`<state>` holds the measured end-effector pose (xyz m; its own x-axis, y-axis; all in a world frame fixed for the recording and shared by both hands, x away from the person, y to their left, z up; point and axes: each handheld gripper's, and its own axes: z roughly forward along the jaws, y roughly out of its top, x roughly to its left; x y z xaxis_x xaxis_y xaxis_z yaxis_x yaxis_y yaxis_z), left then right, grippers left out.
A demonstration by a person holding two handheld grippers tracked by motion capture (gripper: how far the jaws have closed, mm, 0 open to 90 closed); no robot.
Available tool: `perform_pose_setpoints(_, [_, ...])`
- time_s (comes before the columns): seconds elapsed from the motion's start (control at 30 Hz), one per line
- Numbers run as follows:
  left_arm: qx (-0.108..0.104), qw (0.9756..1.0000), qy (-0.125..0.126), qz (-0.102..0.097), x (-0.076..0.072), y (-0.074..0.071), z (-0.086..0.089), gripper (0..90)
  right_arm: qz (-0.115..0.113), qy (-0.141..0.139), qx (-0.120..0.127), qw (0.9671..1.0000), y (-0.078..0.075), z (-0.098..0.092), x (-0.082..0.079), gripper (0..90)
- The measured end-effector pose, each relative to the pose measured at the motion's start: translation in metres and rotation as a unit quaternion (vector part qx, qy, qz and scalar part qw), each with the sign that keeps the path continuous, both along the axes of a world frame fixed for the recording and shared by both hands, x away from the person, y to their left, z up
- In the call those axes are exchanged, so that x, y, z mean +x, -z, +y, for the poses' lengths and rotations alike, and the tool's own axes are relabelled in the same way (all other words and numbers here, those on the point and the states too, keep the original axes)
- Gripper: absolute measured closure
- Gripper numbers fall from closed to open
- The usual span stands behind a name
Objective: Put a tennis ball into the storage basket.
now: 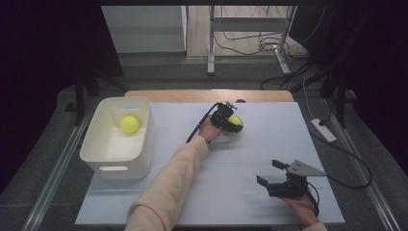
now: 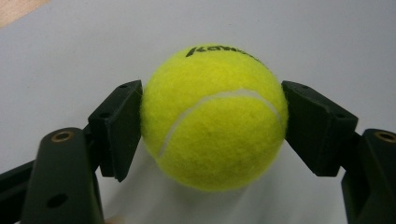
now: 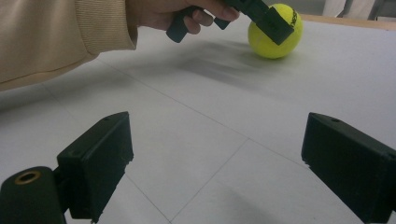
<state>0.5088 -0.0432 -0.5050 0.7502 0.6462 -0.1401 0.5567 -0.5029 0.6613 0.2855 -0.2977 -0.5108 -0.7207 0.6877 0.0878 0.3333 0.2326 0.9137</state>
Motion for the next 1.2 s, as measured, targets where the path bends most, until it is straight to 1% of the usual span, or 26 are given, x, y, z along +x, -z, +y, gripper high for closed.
perform_pose_setpoints(0.07, [0.002, 1.0000, 0.002, 0.000, -0.001, -0.001, 0.000, 26.6, -0.001, -0.001, 0.001, 1.0000, 0.000, 0.000, 0.000, 8.9])
perform_pose_setpoints(0.13, [-0.002, 1.0000, 0.004, 0.003, -0.001, -0.003, 0.002, 26.7, -0.002, 0.000, 0.002, 1.0000, 0.000, 0.000, -0.001, 8.9])
perform_pose_setpoints(0.23, [-0.003, 0.9999, 0.010, -0.001, -0.004, -0.008, 0.005, 26.8, -0.002, 0.002, 0.000, 1.0000, 0.000, -0.001, -0.001, 8.9])
perform_pose_setpoints(0.4, [-0.013, 0.9998, 0.012, -0.001, -0.009, -0.015, 0.010, 26.8, -0.002, 0.002, 0.001, 1.0000, 0.000, -0.001, 0.000, 8.9])
perform_pose_setpoints(0.5, [-0.014, 0.9998, 0.014, -0.005, -0.011, -0.018, 0.011, 26.8, -0.002, 0.002, 0.000, 1.0000, 0.000, -0.001, 0.000, 9.0])
perform_pose_setpoints(0.63, [-0.027, 0.9994, 0.015, -0.013, -0.019, -0.028, 0.016, 26.8, -0.002, 0.003, 0.001, 1.0000, 0.000, -0.001, 0.000, 9.0])
perform_pose_setpoints(0.73, [-0.029, 0.9992, 0.018, -0.022, -0.024, -0.033, 0.019, 26.8, -0.002, 0.004, 0.001, 1.0000, 0.000, -0.001, 0.000, 9.0])
perform_pose_setpoints(0.9, [-0.032, 0.9990, 0.011, -0.029, -0.034, -0.041, 0.031, 26.8, -0.003, 0.002, 0.000, 1.0000, 0.000, 0.000, 0.000, 9.0])
perform_pose_setpoints(0.93, [-0.032, 0.9990, 0.011, -0.029, -0.034, -0.041, 0.031, 26.8, -0.003, 0.003, 0.000, 1.0000, 0.000, 0.000, 0.000, 9.0])
perform_pose_setpoints(0.97, [-0.032, 0.9989, 0.007, -0.033, -0.037, -0.044, 0.036, 26.8, -0.003, 0.003, -0.001, 1.0000, 0.000, 0.000, -0.001, 9.0])
perform_pose_setpoints(1.07, [-0.033, 0.9989, 0.007, -0.034, -0.041, -0.046, 0.041, 26.8, -0.003, 0.004, -0.002, 1.0000, 0.000, 0.000, 0.000, 9.0])
perform_pose_setpoints(1.2, [-0.040, 0.9985, 0.003, -0.039, -0.051, -0.050, 0.053, 26.8, 0.000, 0.007, -0.003, 1.0000, 0.000, 0.000, 0.000, 9.0])
